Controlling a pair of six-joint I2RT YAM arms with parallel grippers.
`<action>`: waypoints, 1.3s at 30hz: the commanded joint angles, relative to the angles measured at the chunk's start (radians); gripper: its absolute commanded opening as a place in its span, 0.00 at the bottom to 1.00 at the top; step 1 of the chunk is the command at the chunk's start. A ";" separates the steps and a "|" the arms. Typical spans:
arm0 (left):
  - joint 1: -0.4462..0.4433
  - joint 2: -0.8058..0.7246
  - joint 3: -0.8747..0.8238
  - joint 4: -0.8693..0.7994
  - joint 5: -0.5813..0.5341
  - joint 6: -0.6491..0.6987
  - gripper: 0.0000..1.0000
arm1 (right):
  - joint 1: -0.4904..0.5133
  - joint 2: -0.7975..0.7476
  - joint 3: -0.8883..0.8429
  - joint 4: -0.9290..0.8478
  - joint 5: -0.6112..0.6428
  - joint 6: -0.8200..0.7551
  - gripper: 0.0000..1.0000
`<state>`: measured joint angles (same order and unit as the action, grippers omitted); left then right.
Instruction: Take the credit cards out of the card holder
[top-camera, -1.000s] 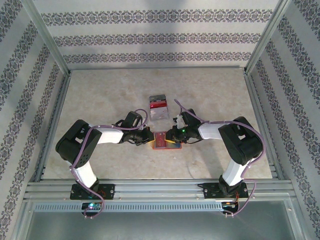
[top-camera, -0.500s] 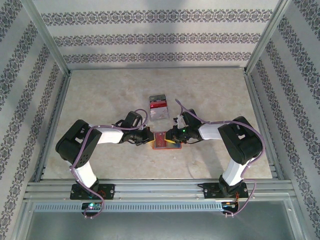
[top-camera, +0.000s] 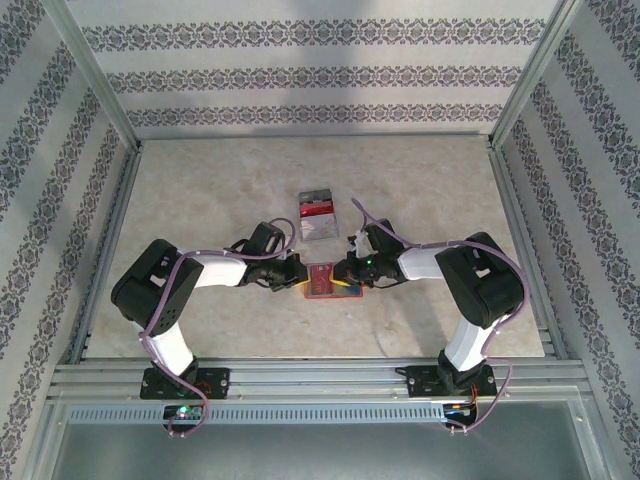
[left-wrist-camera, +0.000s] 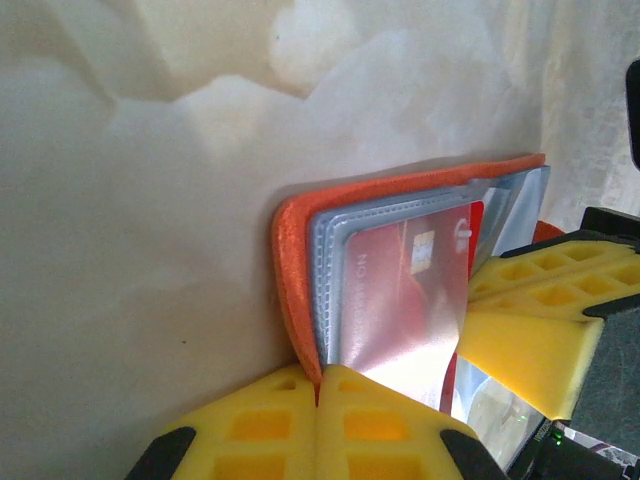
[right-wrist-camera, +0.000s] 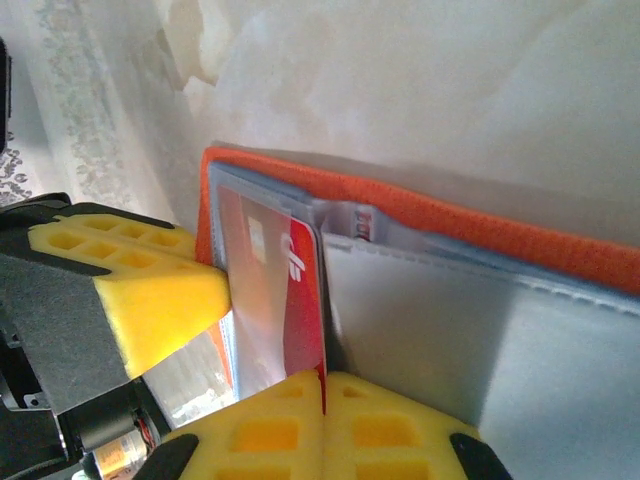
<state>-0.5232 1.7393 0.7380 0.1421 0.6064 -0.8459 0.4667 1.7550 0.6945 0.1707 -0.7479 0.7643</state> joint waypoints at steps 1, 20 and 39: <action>0.000 0.002 0.005 -0.101 -0.052 0.004 0.00 | -0.005 -0.015 -0.033 0.015 0.008 0.000 0.01; 0.005 -0.003 0.004 -0.096 -0.044 0.010 0.00 | -0.081 -0.138 -0.107 -0.013 -0.031 -0.071 0.00; 0.002 0.006 0.010 -0.099 -0.032 0.018 0.00 | -0.028 -0.034 -0.092 0.074 -0.017 -0.030 0.23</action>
<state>-0.5236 1.7393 0.7464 0.1242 0.6022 -0.8425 0.4213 1.6882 0.6018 0.2302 -0.7849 0.7349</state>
